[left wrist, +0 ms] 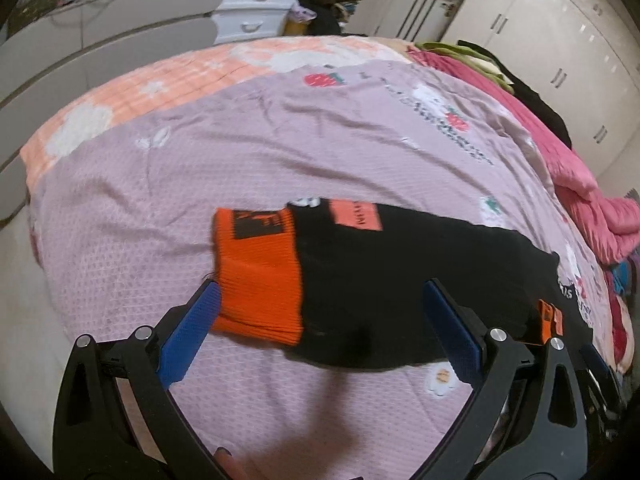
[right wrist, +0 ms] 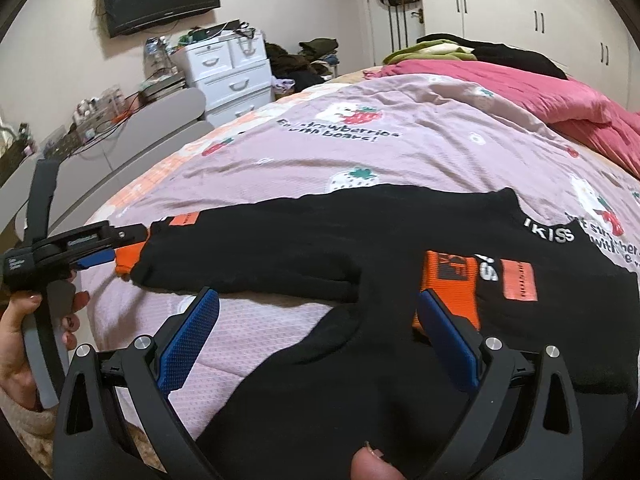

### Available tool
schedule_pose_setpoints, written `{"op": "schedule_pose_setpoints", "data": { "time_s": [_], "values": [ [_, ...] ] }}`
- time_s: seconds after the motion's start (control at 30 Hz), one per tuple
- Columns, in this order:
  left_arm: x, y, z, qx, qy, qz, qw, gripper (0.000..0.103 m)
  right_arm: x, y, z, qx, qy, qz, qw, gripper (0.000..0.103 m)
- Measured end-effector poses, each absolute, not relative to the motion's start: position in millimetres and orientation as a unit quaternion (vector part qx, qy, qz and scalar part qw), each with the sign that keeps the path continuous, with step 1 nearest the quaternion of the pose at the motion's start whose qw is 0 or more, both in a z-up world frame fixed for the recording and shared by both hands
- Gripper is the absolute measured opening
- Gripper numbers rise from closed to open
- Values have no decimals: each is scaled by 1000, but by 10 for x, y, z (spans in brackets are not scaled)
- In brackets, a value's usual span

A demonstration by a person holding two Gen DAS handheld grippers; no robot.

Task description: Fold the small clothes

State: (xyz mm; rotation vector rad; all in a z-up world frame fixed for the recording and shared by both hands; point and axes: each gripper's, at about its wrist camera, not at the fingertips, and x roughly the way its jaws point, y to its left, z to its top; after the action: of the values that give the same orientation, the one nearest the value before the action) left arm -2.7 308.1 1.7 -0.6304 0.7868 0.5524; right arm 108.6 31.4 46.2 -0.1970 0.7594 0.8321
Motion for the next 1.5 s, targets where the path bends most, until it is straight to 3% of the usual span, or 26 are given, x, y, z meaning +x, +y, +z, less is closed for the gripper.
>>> {"op": "schedule_pose_setpoints", "data": {
  "time_s": [0.23,0.27,0.3,0.33,0.4,0.43,0.47,1.0,1.5],
  "values": [
    [-2,3196,-236,-329,380,249,828,93,1062,324,418,-96,367,398,835,98],
    [2,3193,-223,-325,375,251,831,87,1074,298,413,-93,369,395,836,98],
    [12,3194,-204,-321,370,251,835,71,1082,281,411,-91,370,394,836,98],
    [25,3200,-193,-317,368,253,837,62,1098,250,409,-87,372,393,837,98],
    [40,3230,-179,-314,364,256,839,34,1129,190,403,-78,376,390,837,99],
    [42,3245,-174,-316,363,256,838,27,1145,156,401,-75,378,389,837,99],
    [40,3263,-163,-319,360,256,838,11,1157,124,403,-73,379,386,838,99],
    [300,2791,759,-316,254,159,900,7,1416,-706,579,-42,363,322,873,98],
    [737,2292,991,-340,222,81,910,6,1596,-1299,718,32,352,281,892,98]
  ]
}}
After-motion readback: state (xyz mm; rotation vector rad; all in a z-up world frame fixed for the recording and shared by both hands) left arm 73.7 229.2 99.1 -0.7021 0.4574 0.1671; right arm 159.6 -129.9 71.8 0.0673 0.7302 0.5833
